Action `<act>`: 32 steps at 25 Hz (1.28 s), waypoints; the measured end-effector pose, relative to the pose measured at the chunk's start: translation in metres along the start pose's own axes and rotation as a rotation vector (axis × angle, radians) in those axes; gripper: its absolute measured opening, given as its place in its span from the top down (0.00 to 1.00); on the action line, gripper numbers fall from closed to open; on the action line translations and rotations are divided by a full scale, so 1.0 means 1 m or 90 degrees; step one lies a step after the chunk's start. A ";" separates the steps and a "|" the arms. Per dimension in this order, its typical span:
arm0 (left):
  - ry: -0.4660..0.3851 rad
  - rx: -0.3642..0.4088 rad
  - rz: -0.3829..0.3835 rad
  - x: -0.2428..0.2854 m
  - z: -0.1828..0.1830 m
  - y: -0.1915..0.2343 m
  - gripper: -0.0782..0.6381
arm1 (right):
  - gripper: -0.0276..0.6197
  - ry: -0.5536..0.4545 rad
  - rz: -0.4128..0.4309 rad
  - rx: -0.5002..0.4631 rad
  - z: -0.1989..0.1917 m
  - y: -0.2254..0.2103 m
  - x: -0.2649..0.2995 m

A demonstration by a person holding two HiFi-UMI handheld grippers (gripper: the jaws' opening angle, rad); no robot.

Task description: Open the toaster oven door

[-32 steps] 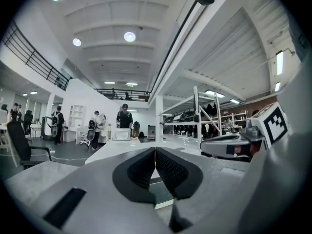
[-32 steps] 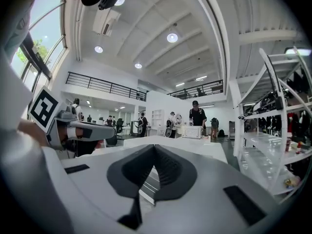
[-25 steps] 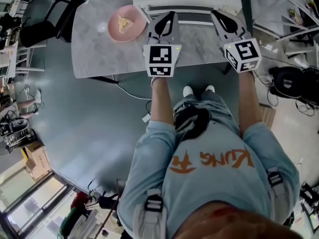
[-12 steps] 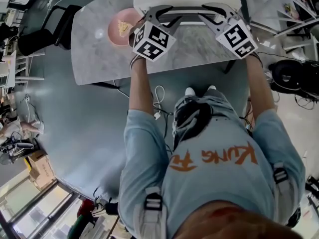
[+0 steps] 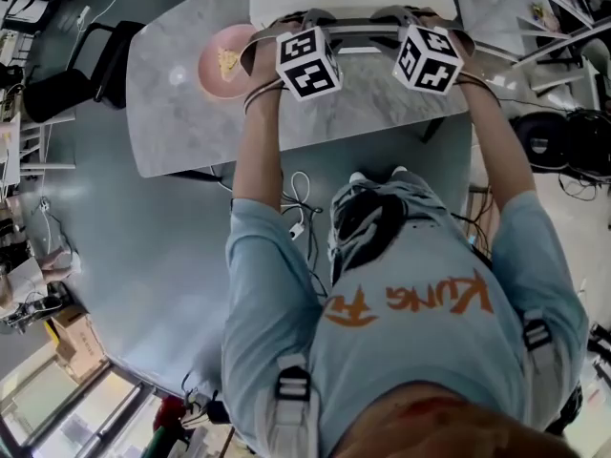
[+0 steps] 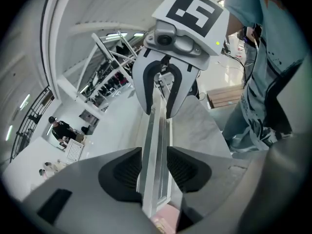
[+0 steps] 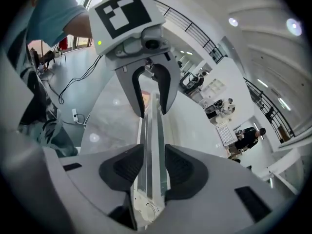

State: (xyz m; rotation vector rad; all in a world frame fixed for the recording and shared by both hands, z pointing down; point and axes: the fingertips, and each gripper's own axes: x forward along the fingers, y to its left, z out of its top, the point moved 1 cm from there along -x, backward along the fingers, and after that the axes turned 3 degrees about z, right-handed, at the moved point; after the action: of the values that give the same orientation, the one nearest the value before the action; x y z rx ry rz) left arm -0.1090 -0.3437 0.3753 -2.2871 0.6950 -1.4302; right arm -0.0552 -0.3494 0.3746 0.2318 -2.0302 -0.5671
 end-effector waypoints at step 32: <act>0.053 0.102 0.013 0.018 -0.019 -0.057 0.68 | 0.82 0.081 -0.025 -0.091 -0.010 0.052 0.030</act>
State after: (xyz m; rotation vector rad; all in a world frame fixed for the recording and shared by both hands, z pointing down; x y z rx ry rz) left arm -0.1070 -0.3082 0.4273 -2.1044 0.6016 -1.5207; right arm -0.0585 -0.3185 0.4271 0.2171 -1.8567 -0.7005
